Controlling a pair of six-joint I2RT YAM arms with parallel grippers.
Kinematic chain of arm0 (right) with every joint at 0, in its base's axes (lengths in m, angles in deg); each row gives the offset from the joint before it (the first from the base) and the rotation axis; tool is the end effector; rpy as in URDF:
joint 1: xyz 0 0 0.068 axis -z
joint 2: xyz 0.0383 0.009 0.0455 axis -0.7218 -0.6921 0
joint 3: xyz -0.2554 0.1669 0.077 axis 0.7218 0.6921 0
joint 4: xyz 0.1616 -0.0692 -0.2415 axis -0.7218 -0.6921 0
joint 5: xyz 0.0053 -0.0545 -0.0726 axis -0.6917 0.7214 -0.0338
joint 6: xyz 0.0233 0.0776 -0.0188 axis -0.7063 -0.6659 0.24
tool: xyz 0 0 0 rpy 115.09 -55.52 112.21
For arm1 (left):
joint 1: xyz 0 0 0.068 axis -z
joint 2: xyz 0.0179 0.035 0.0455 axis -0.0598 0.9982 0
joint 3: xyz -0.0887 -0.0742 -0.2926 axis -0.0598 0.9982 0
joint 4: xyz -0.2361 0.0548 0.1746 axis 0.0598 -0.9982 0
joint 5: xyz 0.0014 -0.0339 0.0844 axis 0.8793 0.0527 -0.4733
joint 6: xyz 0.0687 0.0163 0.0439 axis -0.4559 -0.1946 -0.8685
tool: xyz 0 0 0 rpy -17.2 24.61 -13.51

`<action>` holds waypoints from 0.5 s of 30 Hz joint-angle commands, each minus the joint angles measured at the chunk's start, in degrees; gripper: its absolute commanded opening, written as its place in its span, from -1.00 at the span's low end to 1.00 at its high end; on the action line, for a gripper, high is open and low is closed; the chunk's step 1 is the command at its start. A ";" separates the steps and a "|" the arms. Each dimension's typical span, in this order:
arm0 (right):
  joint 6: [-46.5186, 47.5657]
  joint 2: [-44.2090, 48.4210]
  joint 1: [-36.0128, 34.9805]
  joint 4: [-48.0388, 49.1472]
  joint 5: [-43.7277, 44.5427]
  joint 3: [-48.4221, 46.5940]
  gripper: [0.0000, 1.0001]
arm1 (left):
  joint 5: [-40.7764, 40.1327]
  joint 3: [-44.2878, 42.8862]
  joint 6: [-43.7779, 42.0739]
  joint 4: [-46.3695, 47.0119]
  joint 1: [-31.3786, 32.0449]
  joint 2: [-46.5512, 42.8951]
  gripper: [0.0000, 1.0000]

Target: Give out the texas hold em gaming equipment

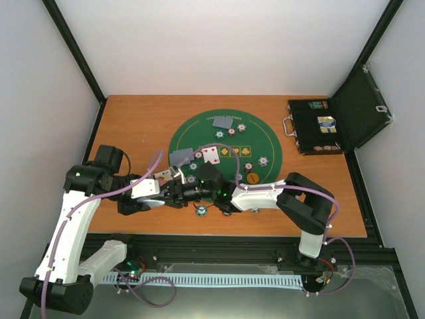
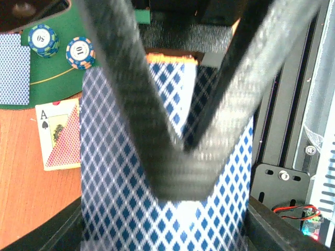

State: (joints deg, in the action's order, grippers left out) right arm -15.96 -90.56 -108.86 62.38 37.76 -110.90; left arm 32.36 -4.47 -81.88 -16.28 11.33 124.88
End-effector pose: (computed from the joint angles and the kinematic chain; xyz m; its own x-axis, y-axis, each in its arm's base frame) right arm 0.1741 0.4346 0.2276 -0.9619 -0.2028 -0.1835 -0.1944 0.0349 0.9803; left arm 0.1328 -0.0467 0.3330 -0.1773 0.8771 -0.4463 0.9668 0.2401 0.0877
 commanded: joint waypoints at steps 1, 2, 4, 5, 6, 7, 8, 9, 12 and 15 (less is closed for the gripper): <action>0.92 2.45 1.93 -3.31 0.37 4.80 0.09 | 1.17 -2.31 -0.67 -0.13 0.01 -0.58 -0.92; 1.27 2.84 2.06 -3.81 0.46 5.22 0.07 | 1.21 -2.43 -0.63 -0.18 0.01 -0.58 -0.92; 1.54 3.47 2.22 -4.15 0.66 5.88 0.04 | 1.32 -2.58 -0.67 -0.22 0.01 -0.58 -0.92; 1.64 3.78 2.15 -4.20 0.84 6.25 0.01 | 1.33 -2.69 -0.66 -0.21 0.08 -0.63 -0.92; 1.68 4.14 2.18 -4.04 1.06 6.56 -0.03 | 1.33 -2.76 -0.71 -0.24 0.09 -0.52 -0.92; 1.79 4.48 2.18 -4.14 1.15 6.96 -0.06 | 1.21 -2.79 -0.67 -0.27 0.03 -0.49 -0.92; 1.96 4.97 2.25 -4.43 1.44 7.23 -0.11 | 1.22 -2.80 -0.67 -0.25 0.01 -0.43 -0.92; 2.25 5.54 2.27 -4.92 1.62 7.50 -0.17 | 1.14 -2.76 -0.67 -0.25 0.04 -0.40 -0.92; 3.30 7.50 2.54 -7.05 2.23 8.02 -0.40 | 1.11 -2.57 -0.71 -0.27 0.01 -0.47 -0.92; 4.07 9.60 2.87 -8.90 2.92 8.44 -0.60 | 0.99 -2.38 -0.73 -0.20 0.01 -0.43 -0.92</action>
State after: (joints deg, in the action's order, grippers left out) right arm -13.90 -82.95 -107.07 60.70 38.17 -104.38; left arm 31.22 -4.47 -81.88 -16.43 11.33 125.07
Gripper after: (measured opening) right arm 0.246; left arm 0.619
